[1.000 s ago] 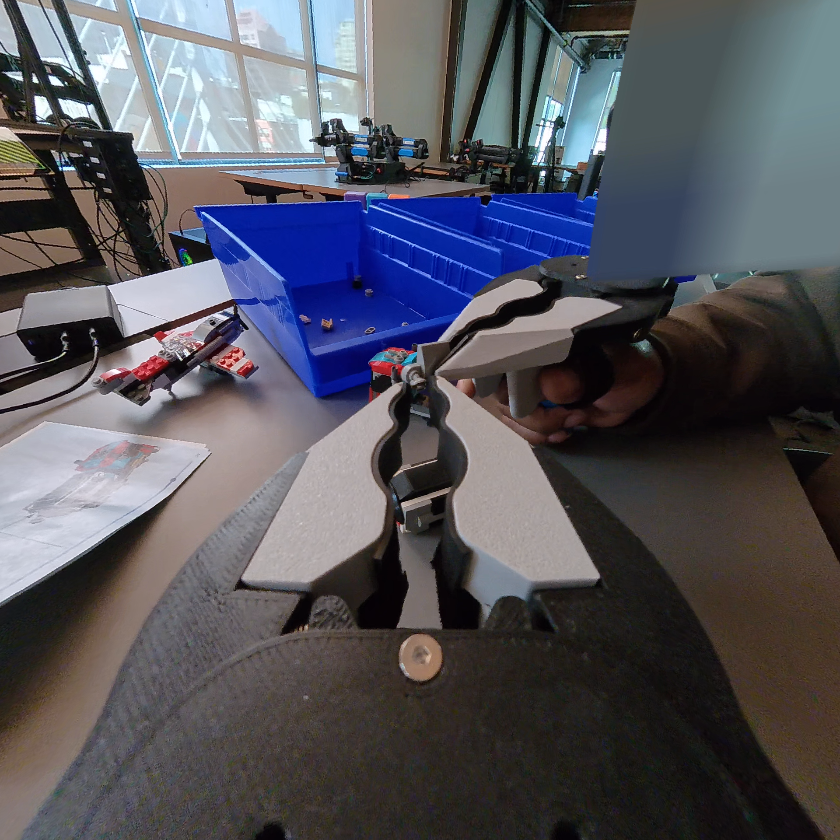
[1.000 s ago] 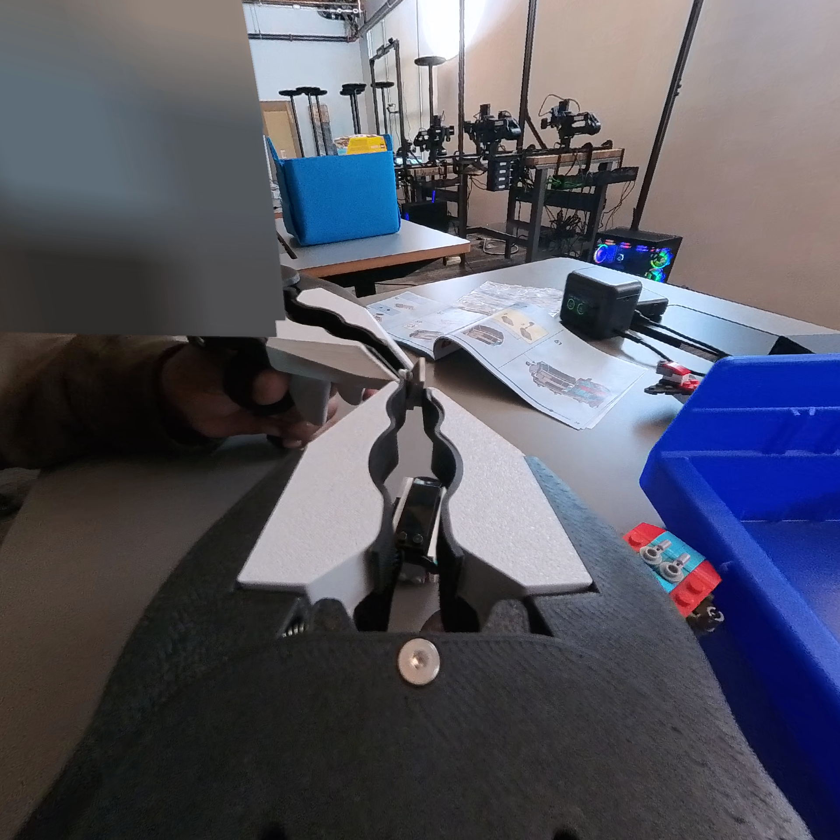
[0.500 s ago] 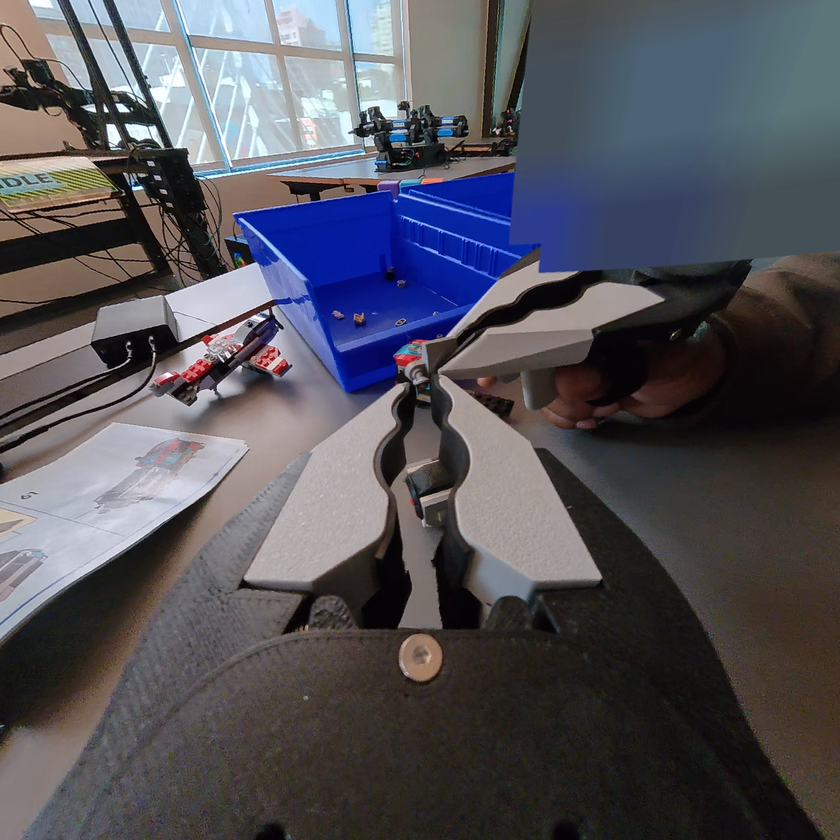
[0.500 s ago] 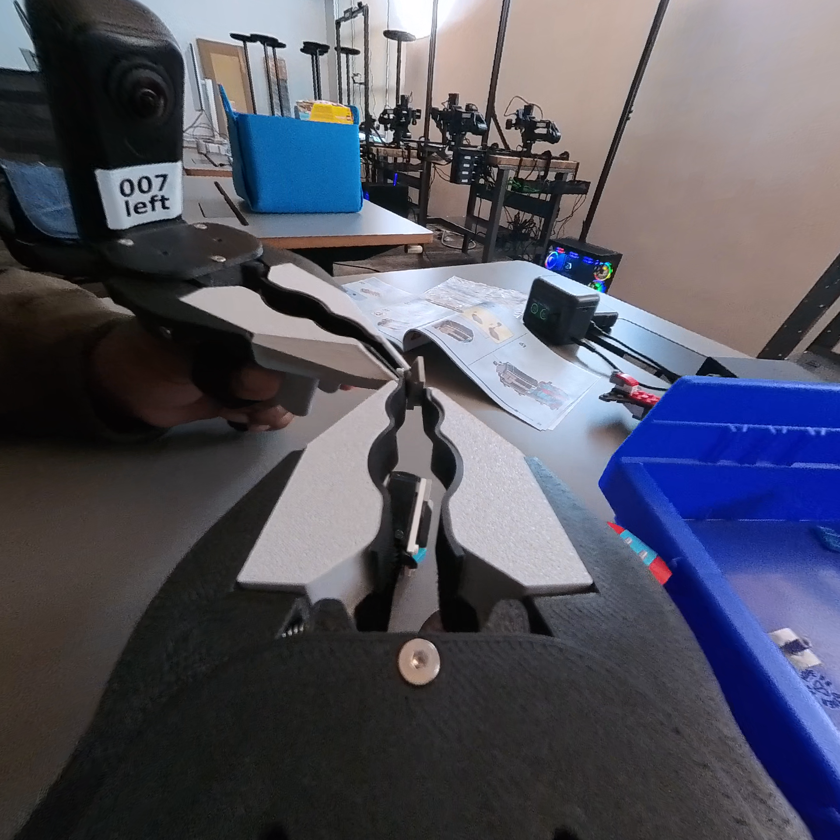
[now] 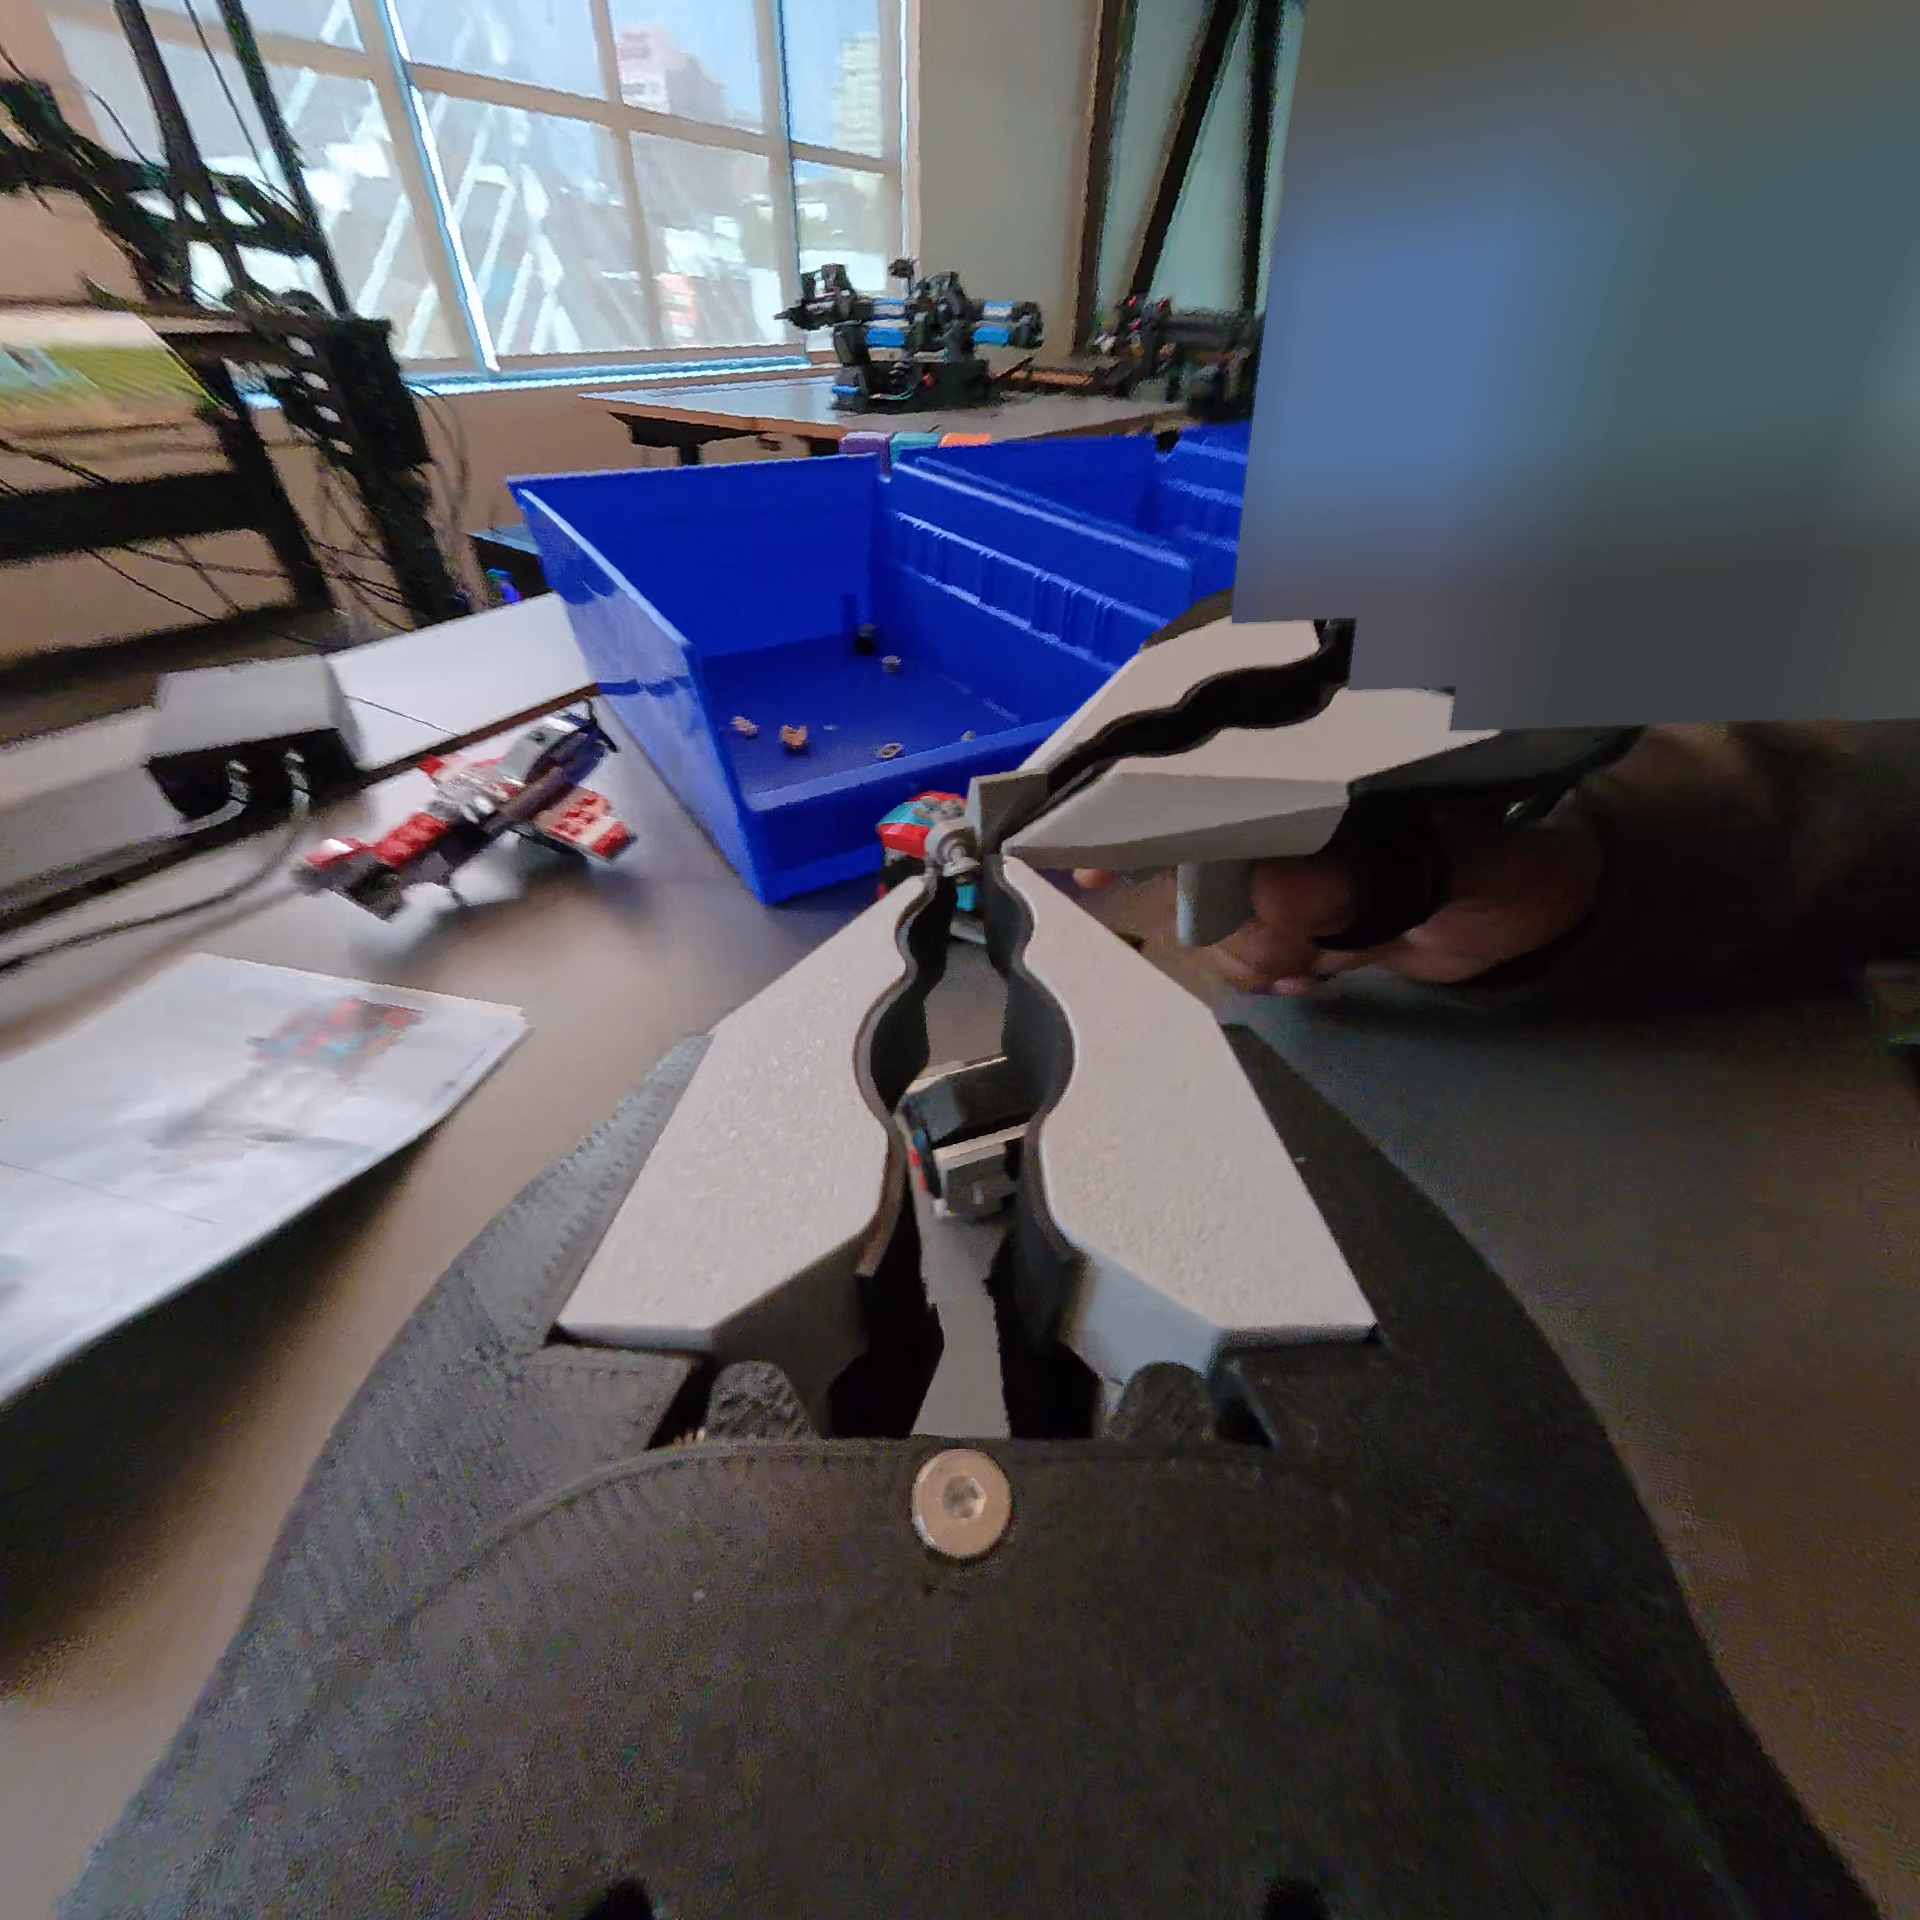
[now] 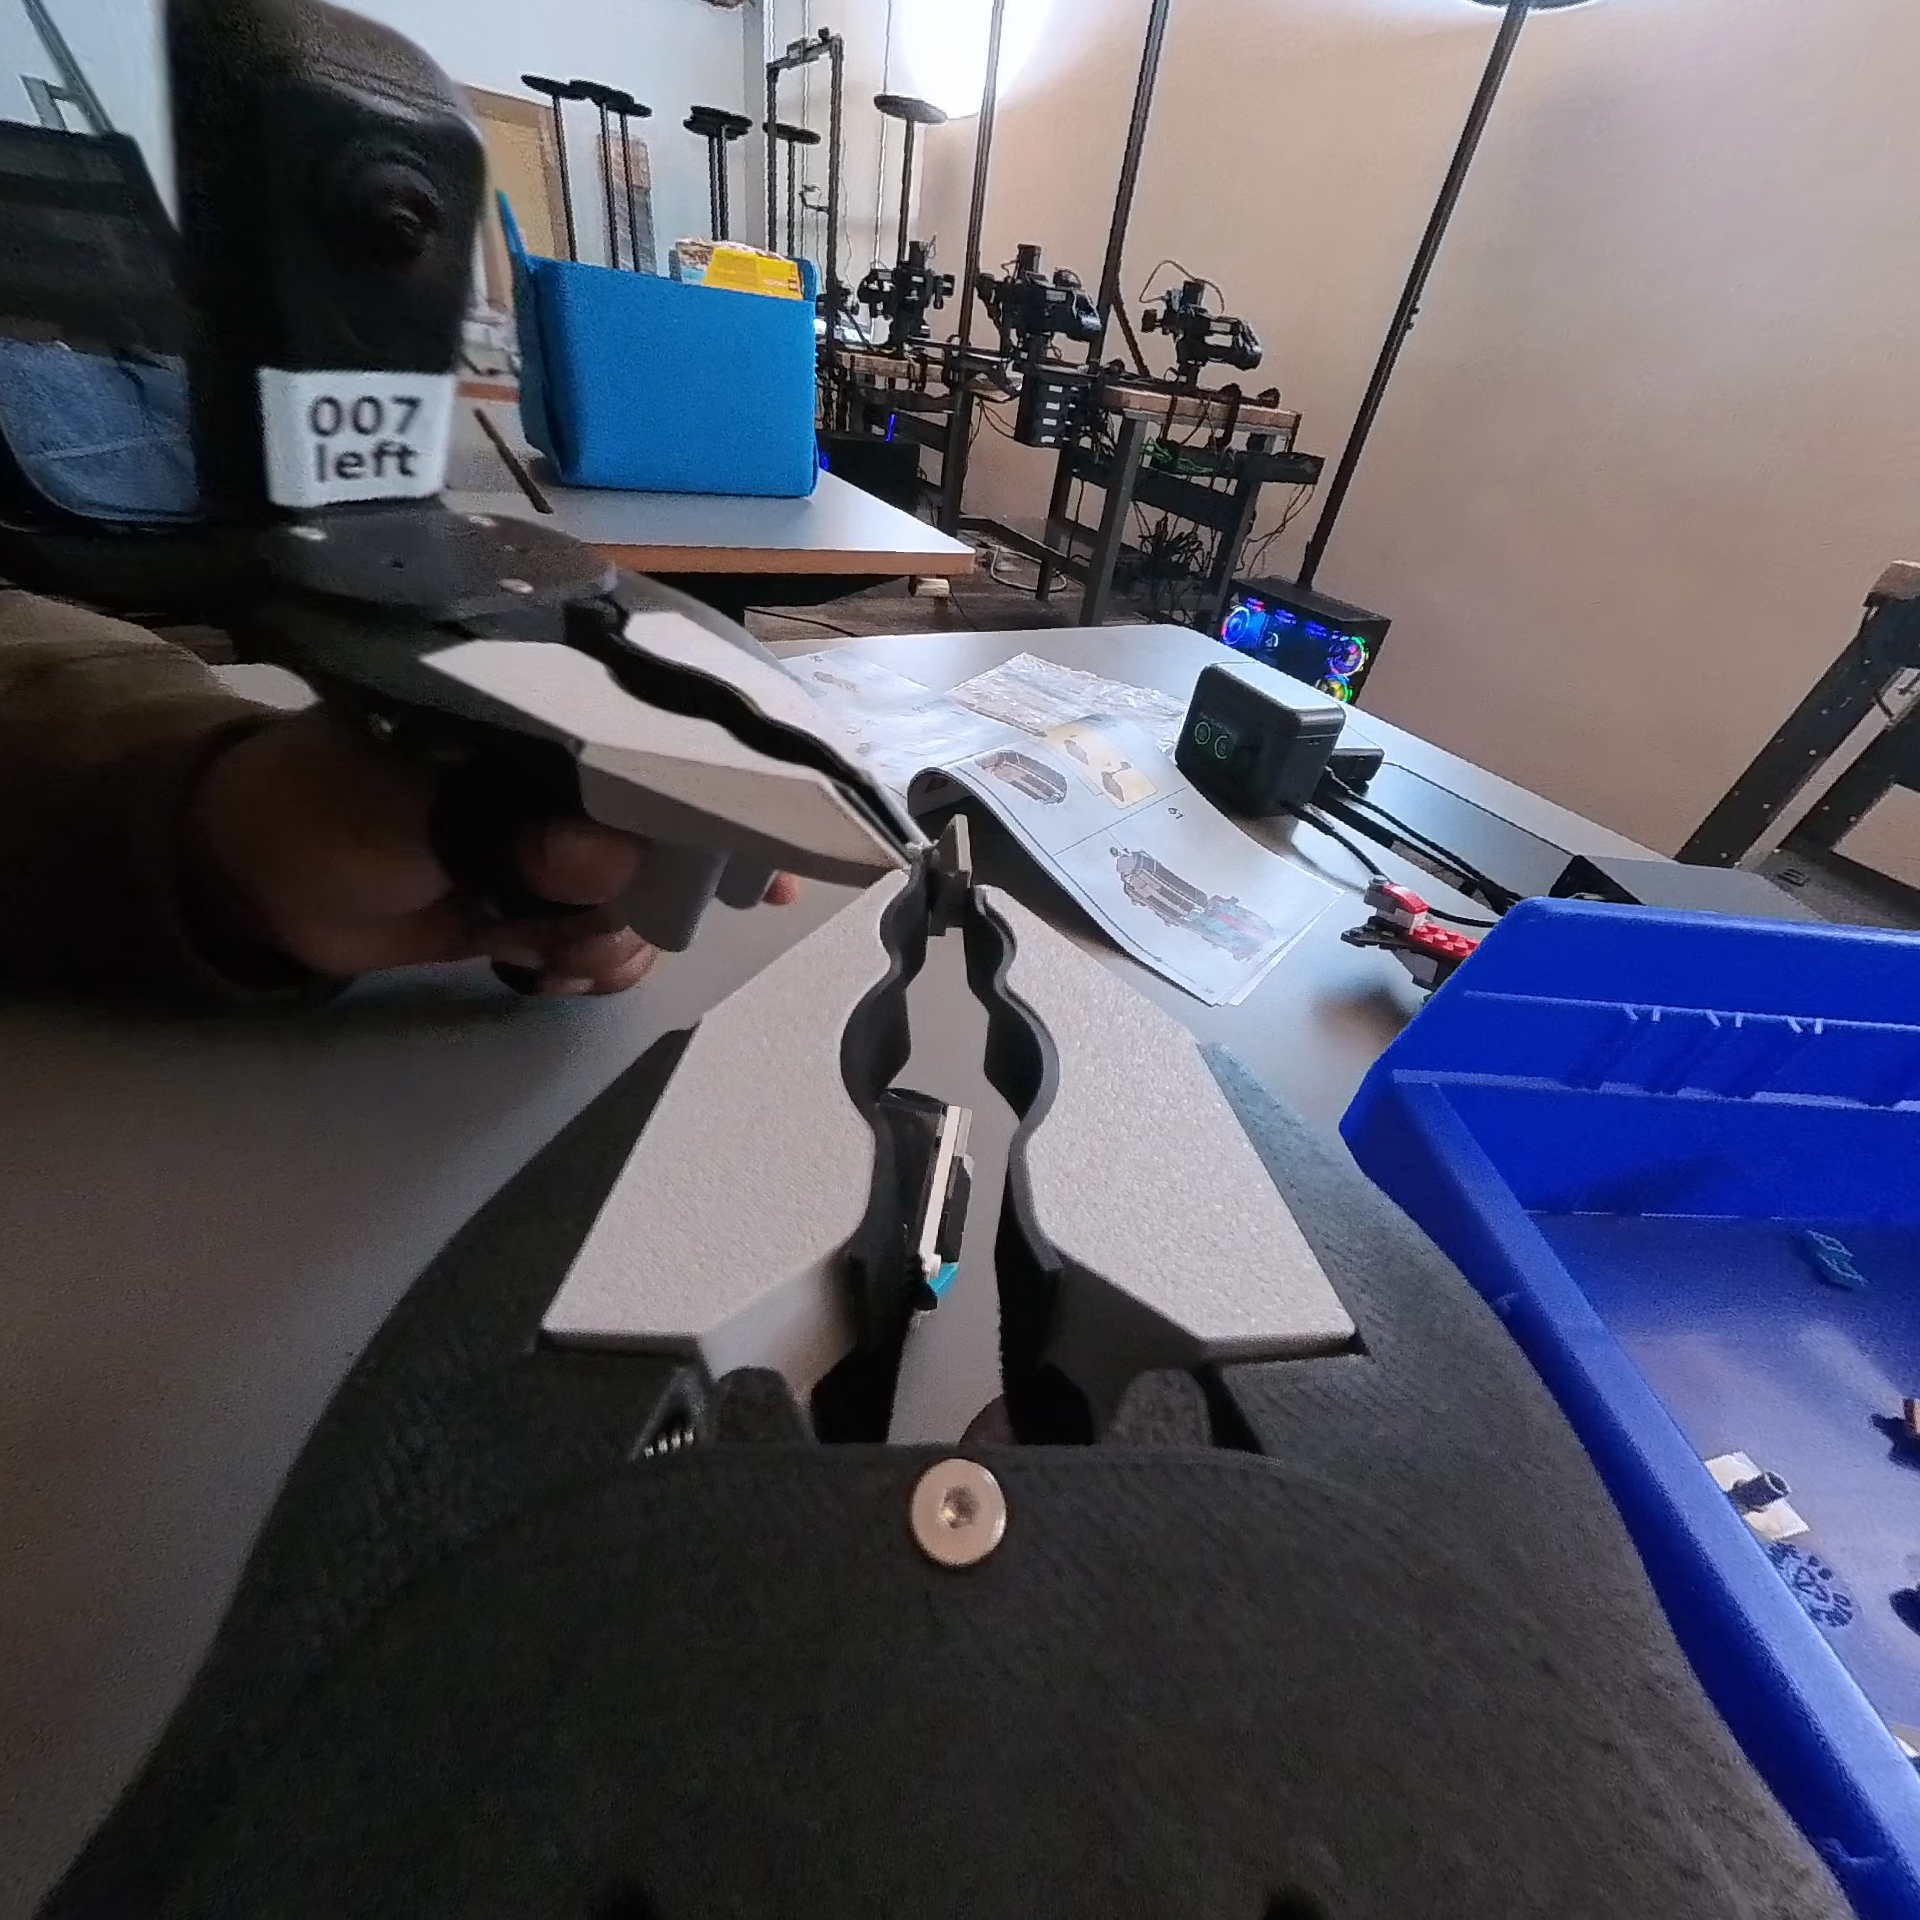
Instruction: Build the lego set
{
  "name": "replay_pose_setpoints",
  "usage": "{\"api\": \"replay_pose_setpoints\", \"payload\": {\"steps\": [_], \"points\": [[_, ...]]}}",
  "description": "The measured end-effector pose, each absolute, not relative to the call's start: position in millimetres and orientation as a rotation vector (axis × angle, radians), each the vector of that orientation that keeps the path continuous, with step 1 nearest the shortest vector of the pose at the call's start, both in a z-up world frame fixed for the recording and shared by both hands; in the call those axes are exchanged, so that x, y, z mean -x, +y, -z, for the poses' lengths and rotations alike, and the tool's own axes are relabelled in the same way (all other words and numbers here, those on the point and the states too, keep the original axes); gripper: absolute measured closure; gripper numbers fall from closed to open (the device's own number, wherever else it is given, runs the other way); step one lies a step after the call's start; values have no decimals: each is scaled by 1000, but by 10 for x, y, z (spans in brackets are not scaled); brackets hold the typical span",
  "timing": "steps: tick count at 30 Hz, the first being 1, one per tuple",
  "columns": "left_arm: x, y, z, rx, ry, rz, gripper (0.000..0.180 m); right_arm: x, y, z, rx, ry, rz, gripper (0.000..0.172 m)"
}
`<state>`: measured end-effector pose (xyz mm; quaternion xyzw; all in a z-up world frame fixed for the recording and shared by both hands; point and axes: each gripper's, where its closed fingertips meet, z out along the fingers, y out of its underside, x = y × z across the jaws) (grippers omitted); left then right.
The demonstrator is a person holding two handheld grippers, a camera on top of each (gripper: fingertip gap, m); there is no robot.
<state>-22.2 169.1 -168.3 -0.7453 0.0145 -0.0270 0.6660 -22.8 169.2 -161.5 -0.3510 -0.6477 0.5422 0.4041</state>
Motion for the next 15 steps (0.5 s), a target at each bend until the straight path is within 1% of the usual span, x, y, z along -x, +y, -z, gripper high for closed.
{"api": "replay_pose_setpoints", "payload": {"steps": [3, 15], "points": [[227, 1694, 1688, 1700, 51, -26, 173, 228, 1696, 1612, 879, -1631, -1352, 164], [210, 1701, 1677, 1668, -35, 139, 175, 224, 1700, 1598, 852, -1619, -1324, 164]]}}
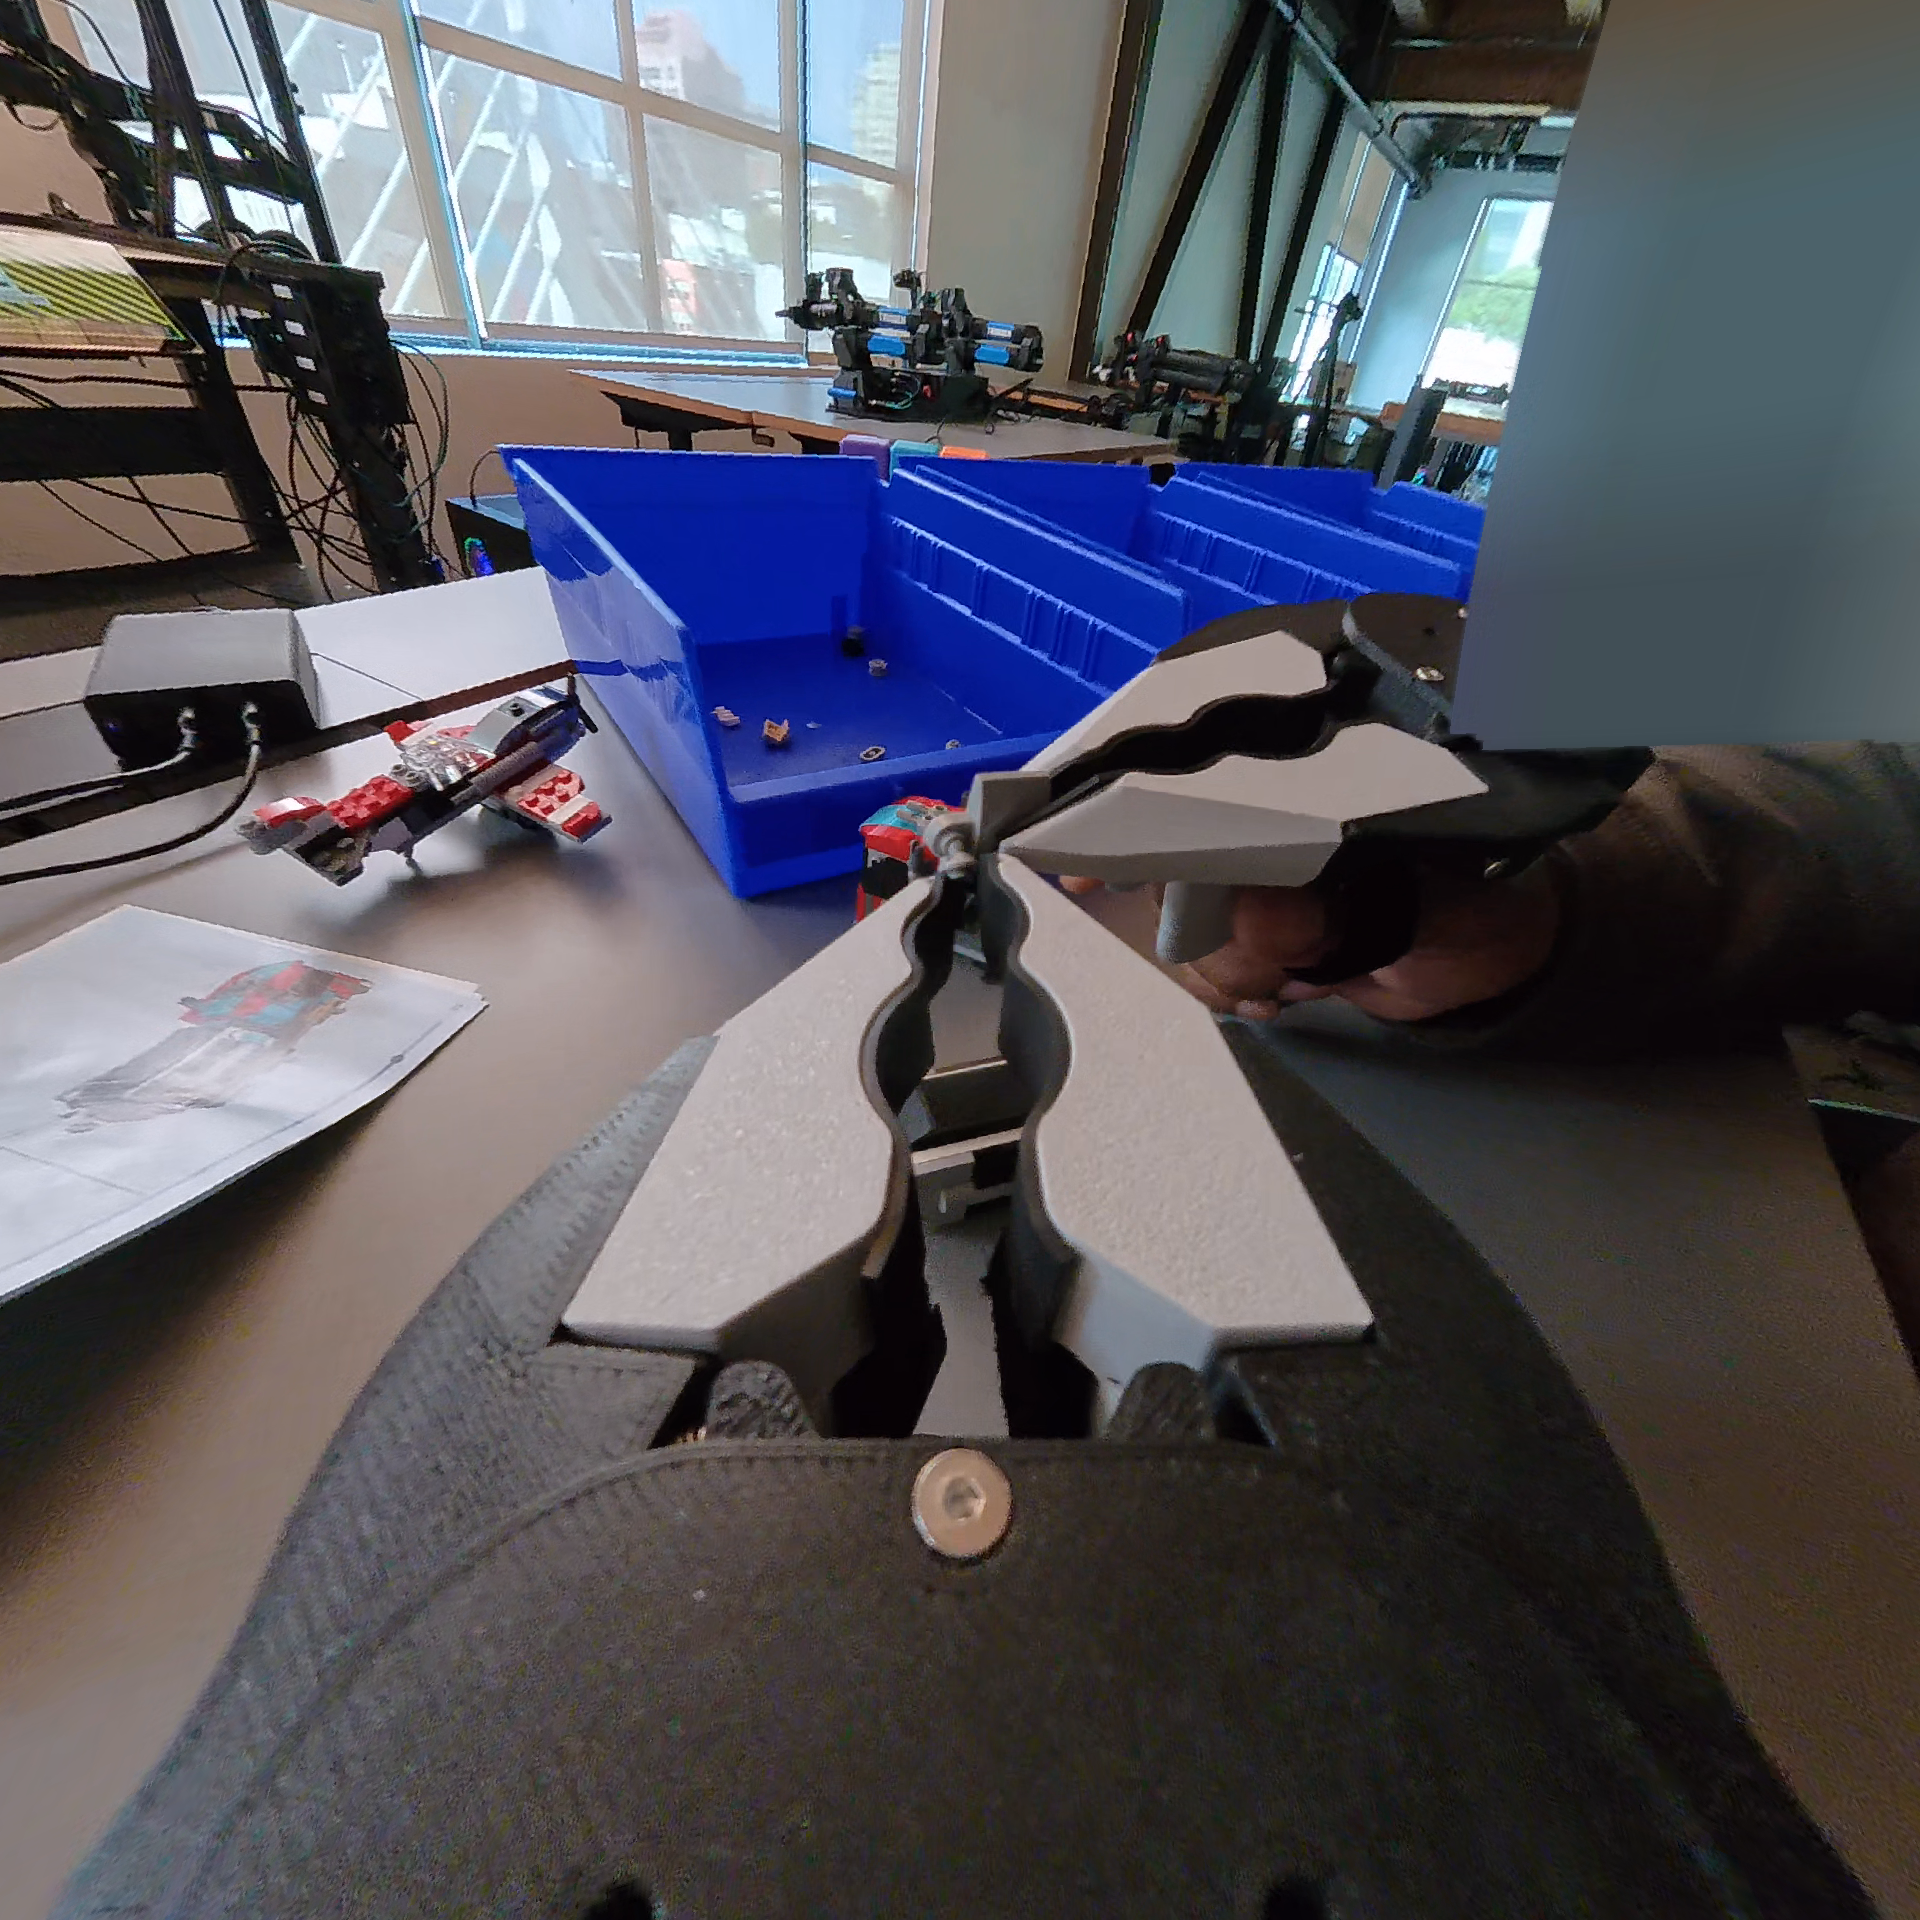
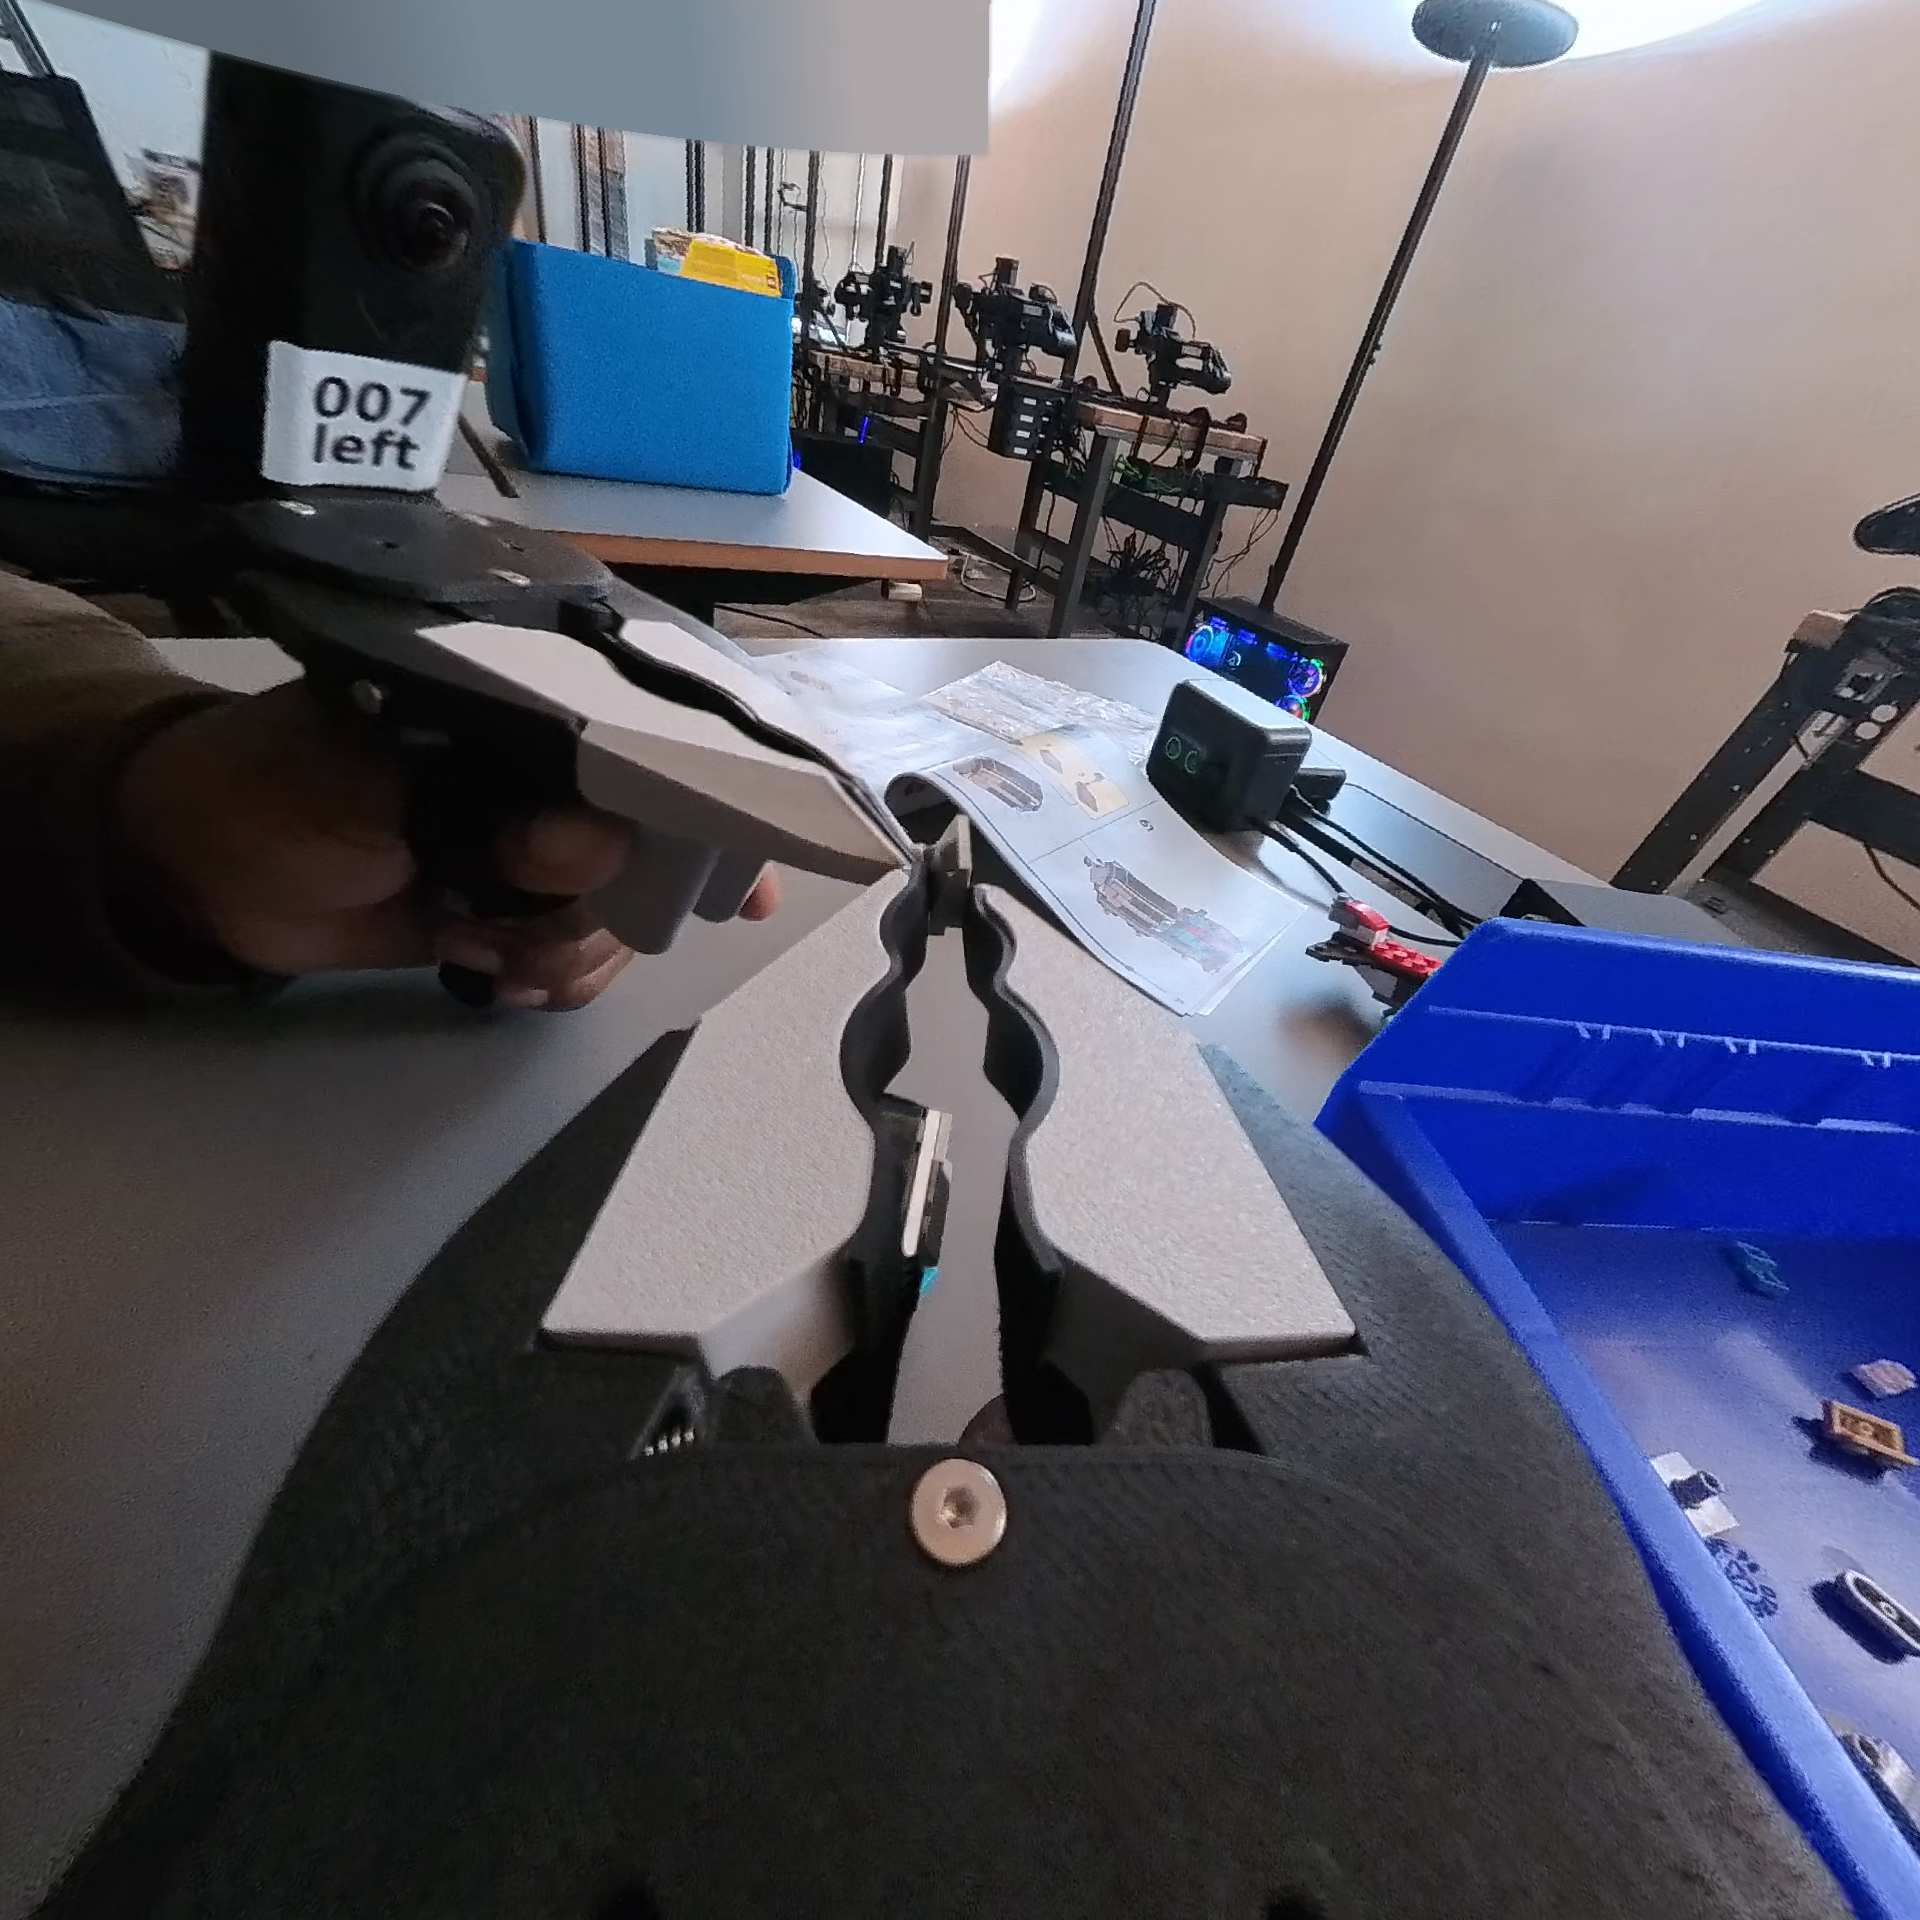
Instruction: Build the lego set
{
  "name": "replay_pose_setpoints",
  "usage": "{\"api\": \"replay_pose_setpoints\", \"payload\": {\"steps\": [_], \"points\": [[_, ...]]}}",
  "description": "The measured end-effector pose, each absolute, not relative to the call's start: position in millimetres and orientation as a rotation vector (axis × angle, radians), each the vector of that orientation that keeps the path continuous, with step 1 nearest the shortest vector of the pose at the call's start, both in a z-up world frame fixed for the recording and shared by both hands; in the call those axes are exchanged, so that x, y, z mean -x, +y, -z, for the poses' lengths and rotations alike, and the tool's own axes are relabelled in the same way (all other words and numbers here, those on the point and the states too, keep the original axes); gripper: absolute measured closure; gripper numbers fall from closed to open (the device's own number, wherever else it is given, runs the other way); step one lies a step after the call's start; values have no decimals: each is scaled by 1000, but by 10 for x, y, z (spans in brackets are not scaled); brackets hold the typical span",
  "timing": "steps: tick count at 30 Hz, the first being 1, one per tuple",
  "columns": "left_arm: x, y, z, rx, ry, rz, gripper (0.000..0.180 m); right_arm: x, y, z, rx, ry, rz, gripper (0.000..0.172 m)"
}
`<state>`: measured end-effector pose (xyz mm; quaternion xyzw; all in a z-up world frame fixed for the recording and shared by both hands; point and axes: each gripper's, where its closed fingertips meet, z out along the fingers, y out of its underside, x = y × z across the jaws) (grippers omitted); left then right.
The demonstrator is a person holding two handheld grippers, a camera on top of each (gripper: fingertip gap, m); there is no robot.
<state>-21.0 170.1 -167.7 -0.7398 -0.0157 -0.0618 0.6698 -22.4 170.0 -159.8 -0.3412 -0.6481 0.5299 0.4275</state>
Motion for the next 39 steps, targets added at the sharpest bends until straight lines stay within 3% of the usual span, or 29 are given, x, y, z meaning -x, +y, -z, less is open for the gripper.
{"api": "replay_pose_setpoints", "payload": {"steps": [13, 15, 20, 39], "points": [[214, 1718, 1706, 1661, -62, 252, 173, 243, 1713, 1640, 944, -1633, -1450, 164], [263, 1718, 1717, 1659, -94, 281, 162, 247, 1725, 1638, 986, -1631, -1518, 164], [283, 1691, 1658, 1607, -107, 402, 152, 239, 1715, 1630, 1022, -1655, -1585, 164], [48, 1604, 1572, 1558, 56, 590, 173, 90, 1510, 1637, 1016, -1845, -1906, 164]]}}
